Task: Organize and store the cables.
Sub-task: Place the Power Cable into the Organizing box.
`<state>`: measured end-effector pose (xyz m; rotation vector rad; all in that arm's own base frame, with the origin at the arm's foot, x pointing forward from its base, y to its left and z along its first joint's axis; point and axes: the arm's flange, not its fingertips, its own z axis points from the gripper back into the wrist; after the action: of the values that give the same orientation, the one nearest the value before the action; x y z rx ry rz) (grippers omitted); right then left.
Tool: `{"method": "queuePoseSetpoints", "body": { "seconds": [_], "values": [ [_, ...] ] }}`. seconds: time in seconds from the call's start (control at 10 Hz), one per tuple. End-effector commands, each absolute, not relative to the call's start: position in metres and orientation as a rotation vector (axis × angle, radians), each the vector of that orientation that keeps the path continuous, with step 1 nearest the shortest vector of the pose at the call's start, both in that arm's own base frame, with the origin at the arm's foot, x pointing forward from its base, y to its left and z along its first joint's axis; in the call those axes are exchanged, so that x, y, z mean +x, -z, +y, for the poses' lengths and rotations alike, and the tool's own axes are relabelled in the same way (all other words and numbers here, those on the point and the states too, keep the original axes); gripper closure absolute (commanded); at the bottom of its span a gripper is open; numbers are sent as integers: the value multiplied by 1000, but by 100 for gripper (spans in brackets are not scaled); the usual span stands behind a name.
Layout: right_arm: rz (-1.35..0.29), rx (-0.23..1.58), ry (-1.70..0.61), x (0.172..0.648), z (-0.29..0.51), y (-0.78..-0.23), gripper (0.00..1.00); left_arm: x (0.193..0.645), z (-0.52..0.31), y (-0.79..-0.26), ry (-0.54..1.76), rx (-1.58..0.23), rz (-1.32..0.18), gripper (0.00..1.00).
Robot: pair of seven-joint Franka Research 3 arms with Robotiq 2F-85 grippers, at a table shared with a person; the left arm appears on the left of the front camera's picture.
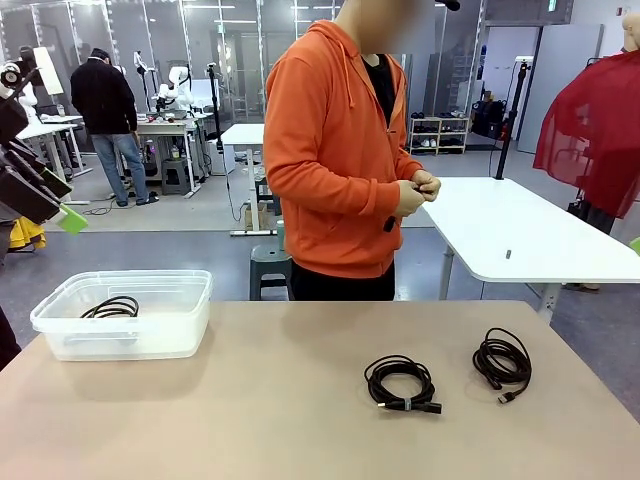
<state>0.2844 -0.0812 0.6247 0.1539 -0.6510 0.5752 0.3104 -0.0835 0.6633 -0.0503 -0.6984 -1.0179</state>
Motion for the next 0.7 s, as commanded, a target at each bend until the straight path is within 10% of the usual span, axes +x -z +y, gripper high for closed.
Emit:
{"method": "queuePoseSetpoints", "body": {
  "seconds": [0.0,0.6],
  "values": [
    [-651,152,-578,283,-82,-624,0,311,-84,-664,1003,-47,-693,7],
    [-651,152,-578,283,-82,-624,0,311,-84,-664,1003,-47,-693,7]
  ]
}}
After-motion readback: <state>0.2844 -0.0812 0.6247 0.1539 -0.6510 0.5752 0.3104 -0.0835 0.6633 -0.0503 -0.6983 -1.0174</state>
